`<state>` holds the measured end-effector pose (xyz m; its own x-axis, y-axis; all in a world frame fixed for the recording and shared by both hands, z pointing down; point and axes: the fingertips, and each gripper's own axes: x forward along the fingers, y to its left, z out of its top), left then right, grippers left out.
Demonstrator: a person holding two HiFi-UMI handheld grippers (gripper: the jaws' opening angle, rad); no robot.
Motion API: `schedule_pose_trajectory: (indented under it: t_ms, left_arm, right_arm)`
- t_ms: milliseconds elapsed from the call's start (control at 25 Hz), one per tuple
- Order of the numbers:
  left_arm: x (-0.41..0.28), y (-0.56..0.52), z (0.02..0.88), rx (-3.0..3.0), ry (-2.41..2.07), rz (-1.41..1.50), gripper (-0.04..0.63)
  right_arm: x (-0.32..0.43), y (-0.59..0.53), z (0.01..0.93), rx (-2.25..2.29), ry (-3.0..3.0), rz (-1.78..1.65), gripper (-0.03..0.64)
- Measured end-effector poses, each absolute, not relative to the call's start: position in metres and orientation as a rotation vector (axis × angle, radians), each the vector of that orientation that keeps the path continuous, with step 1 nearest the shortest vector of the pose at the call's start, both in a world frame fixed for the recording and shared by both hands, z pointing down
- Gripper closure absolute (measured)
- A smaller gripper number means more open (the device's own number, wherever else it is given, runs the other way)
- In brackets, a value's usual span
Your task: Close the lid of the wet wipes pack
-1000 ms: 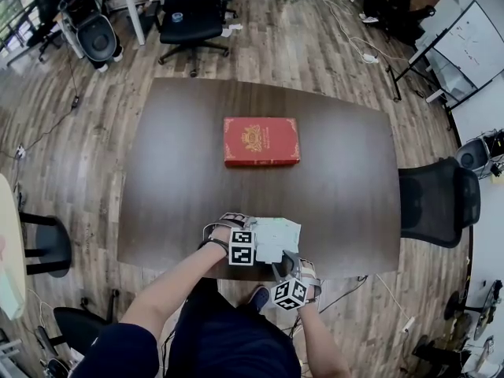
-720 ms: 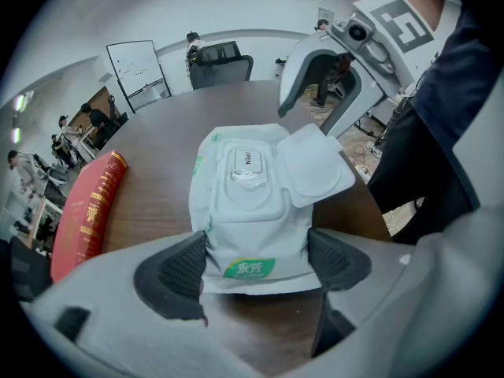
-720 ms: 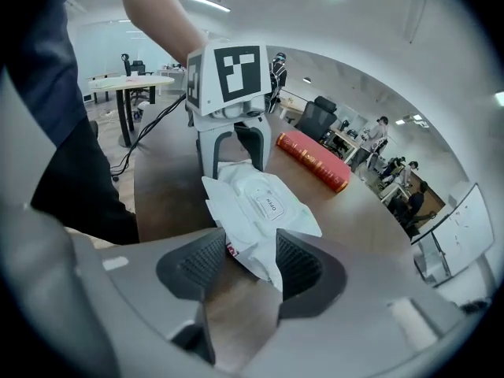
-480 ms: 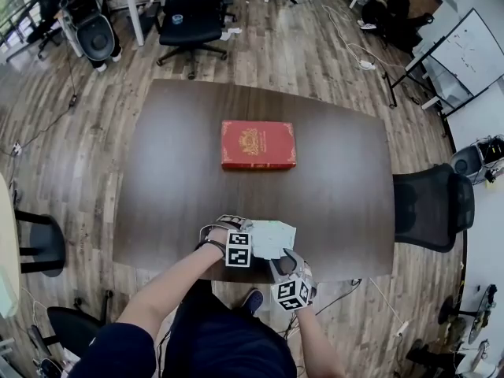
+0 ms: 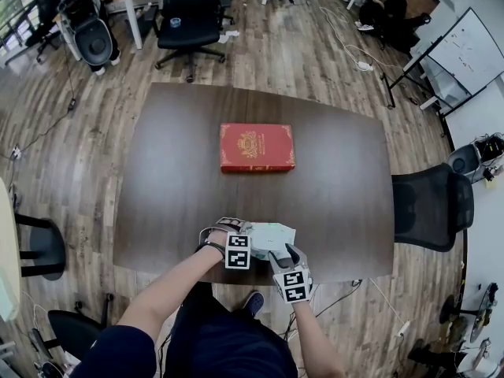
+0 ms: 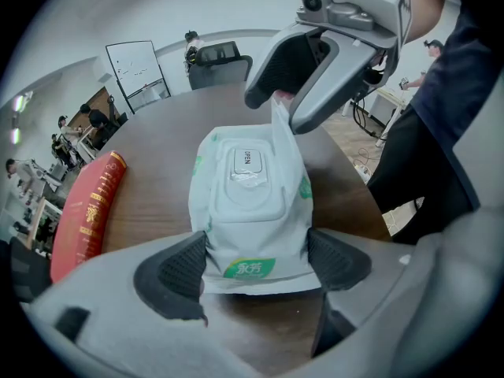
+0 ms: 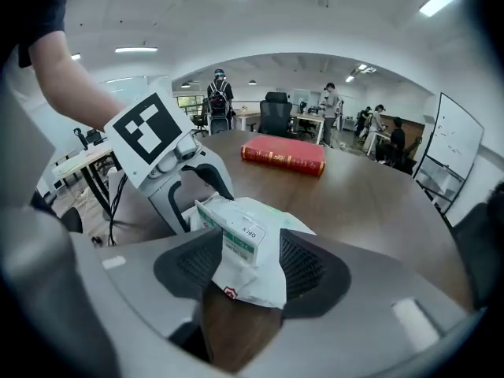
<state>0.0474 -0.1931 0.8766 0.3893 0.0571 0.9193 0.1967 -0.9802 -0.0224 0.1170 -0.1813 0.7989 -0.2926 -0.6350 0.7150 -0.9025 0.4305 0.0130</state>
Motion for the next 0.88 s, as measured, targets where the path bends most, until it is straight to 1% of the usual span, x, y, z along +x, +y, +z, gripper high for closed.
schedule_pose_trajectory:
  t_ms: [520,640,880]
  left_arm:
    - [0.046,-0.193,0.879,-2.487,-0.229,-1.681,0.196]
    - [0.045,-0.194,0.879,-2.490,-0.231,-1.677,0.195]
    - [0.046,-0.195,0.878,-2.489,-0.226,-1.673,0.195]
  right_arm:
    - [0.123,-0.213,0.810,1.396,-1.997,0.816,0.360]
    - [0.126,-0.219,0.817,1.418,-1.963,0.893,0.344]
    - [0.131,-0.227,0.831,1.413,-1.905,0.999,0.342]
